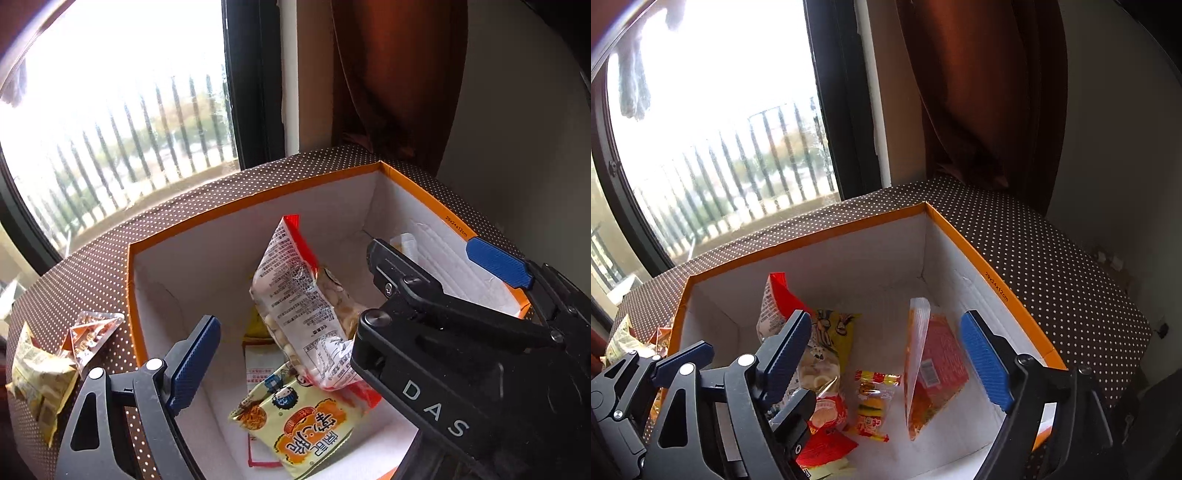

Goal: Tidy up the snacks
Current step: 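Open both tools over the orange box to drop the two packs, then withdraw both tools from the box toward the remaining snacks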

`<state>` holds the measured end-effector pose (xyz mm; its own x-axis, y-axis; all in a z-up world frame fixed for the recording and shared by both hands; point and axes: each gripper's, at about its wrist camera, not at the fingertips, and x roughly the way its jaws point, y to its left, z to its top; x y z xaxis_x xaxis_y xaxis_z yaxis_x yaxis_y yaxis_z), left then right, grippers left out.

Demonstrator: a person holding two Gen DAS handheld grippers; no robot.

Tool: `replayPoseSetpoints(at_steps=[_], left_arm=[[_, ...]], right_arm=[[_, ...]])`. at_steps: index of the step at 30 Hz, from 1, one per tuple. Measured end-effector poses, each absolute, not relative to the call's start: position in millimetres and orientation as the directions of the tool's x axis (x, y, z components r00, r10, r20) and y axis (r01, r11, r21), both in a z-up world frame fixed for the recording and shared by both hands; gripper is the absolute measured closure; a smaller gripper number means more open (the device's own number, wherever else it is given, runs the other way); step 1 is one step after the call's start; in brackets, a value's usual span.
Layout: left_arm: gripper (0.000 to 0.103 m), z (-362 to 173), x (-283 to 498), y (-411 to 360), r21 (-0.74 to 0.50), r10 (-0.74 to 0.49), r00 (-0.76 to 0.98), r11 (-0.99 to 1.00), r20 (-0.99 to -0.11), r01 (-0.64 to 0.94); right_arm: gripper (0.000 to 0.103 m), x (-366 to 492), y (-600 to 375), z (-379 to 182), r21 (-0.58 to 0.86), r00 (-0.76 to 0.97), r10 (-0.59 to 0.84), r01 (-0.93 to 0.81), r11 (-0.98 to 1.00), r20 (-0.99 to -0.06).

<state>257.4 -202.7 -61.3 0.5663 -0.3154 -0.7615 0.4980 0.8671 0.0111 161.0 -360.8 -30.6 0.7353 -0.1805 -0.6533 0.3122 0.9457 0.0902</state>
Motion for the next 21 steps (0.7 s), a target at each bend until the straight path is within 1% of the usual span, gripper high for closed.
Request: replayPoseSetpoints(at_steps=[2, 7, 12, 13, 18, 21], left_arm=[[0.015, -54, 231, -197, 0.013, -0.325, 0.578, 0.865, -0.749, 0.502], [0.015, -51, 213, -182, 0.009, -0.344, 0.604, 0.864, -0.719, 0.503], [0.015, -40, 178, -163, 0.014, -0.347, 0.637, 0.872, -0.688, 0.490], [0.015, -32, 164, -163, 0.015, -0.347, 0.645, 0.874, -0.681, 0.486], [0.015, -13, 138, -142, 0.029, -0.344, 0.695, 0.885, -0.631, 0.465], [0.015, -3, 129, -132, 0.041, -0.337, 0.727, 0.893, -0.598, 0.448]], right_arm=[[0.016, 153, -352, -28, 0.094, 0.745, -0.179, 0.308, 0.947, -0.642], [0.016, 132, -331, -23, 0.106, 0.767, -0.168, 0.294, 0.950, -0.619], [0.016, 117, -303, -14, 0.080, 0.788, -0.174, 0.271, 0.959, -0.591], [0.016, 114, -298, -11, 0.075, 0.791, -0.173, 0.266, 0.961, -0.587], [0.015, 104, -271, 2, 0.079, 0.811, -0.158, 0.243, 0.967, -0.563], [0.007, 100, -257, 10, 0.074, 0.824, -0.159, 0.236, 0.969, -0.544]])
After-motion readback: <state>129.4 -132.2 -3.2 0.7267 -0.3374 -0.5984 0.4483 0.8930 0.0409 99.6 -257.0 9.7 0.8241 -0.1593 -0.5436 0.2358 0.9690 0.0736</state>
